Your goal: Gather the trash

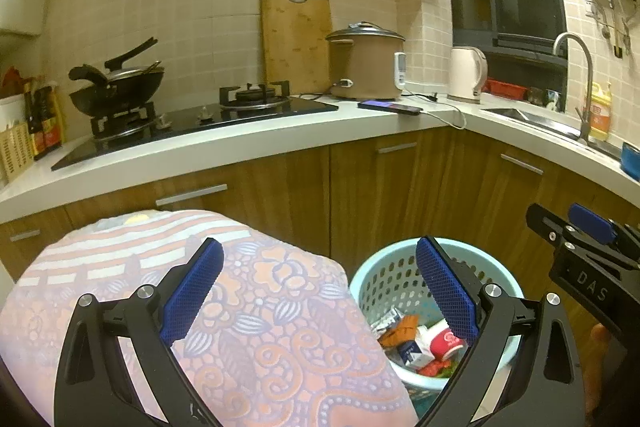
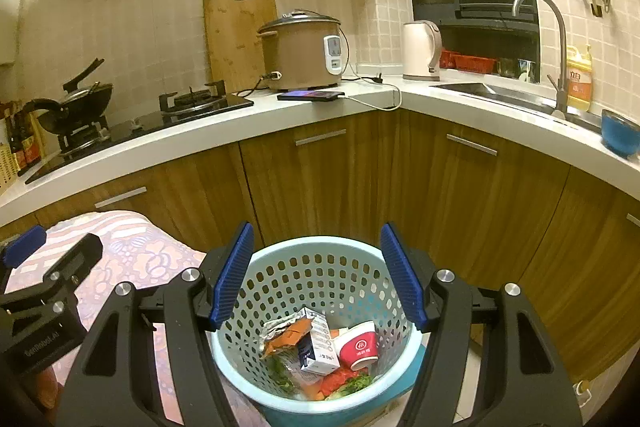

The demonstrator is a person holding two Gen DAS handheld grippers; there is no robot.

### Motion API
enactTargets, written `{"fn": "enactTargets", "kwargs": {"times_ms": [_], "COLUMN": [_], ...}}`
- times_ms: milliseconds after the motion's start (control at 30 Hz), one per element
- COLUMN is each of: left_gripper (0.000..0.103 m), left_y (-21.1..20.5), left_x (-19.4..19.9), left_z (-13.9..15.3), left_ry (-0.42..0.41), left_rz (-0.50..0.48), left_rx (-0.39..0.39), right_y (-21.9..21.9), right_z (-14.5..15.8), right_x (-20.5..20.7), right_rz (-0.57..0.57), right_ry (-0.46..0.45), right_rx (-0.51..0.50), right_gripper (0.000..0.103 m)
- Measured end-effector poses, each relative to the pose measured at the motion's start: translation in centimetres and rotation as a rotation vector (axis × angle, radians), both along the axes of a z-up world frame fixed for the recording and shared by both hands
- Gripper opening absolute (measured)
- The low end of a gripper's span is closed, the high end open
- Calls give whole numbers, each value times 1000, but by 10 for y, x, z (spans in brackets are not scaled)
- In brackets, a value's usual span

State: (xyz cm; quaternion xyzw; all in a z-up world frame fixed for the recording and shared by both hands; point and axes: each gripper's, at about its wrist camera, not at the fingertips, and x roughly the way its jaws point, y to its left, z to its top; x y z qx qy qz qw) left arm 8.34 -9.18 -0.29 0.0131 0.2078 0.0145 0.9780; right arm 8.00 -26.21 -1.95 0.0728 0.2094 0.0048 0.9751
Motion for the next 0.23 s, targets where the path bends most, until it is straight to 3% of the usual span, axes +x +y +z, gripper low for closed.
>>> {"fn": "enactTargets", "kwargs": {"times_ms": [233], "left_gripper": [94], "left_y": [0], "left_x": [-13], "left_z": [8], "left_ry": [-8], "left_rz": [-10], "left_rx": [-22], "right_y": [-4], "right_z": [9], "right_x": [-13], "right_rz": [4], "right_ry": [-21], "right_rx": [11], "right_gripper": [63]}}
